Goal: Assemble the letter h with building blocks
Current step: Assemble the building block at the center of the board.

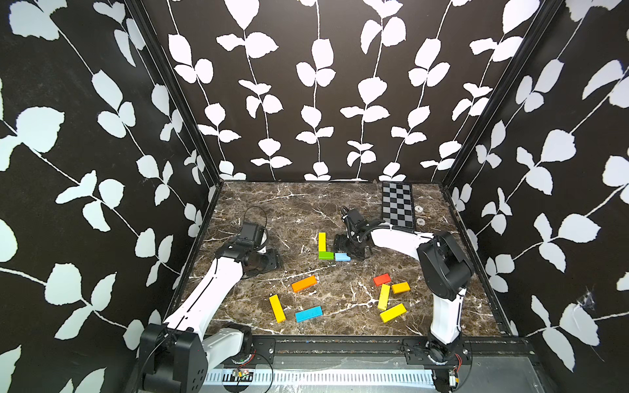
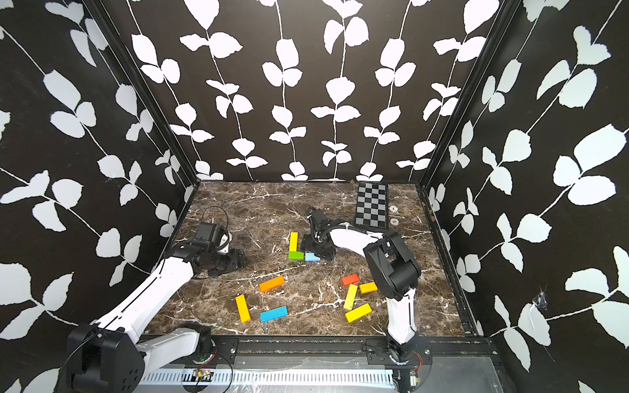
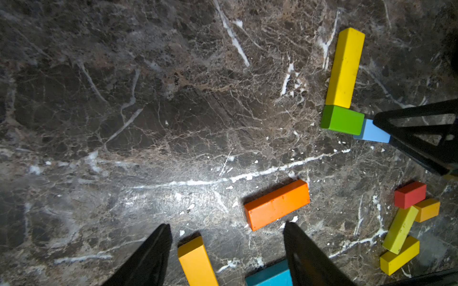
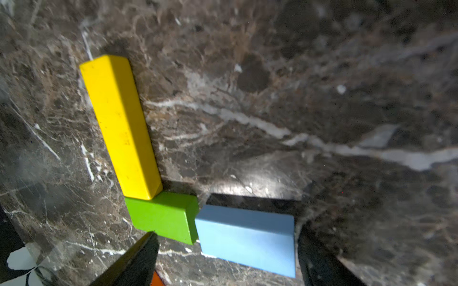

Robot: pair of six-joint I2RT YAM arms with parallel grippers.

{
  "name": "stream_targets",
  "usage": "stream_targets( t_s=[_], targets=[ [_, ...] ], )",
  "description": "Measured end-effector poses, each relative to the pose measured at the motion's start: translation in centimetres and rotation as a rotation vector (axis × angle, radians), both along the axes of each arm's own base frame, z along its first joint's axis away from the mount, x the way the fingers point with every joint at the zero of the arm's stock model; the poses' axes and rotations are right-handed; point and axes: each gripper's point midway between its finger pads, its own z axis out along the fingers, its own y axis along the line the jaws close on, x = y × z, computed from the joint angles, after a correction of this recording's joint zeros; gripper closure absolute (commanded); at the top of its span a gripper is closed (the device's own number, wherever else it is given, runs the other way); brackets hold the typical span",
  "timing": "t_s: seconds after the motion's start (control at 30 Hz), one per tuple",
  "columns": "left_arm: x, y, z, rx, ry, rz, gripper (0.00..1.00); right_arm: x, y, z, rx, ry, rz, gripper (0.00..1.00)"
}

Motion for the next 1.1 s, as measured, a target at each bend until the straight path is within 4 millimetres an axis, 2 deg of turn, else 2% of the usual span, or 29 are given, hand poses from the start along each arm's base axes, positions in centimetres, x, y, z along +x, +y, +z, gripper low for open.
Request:
stream_targets(
  t_s=[1.1],
  targets=[
    [-0.29, -0.3, -0.45, 0.001, 0.008, -0.014, 0.26, -0.01, 0.41, -0.13, -0.017, 0.013, -0.007, 0.15]
  ],
)
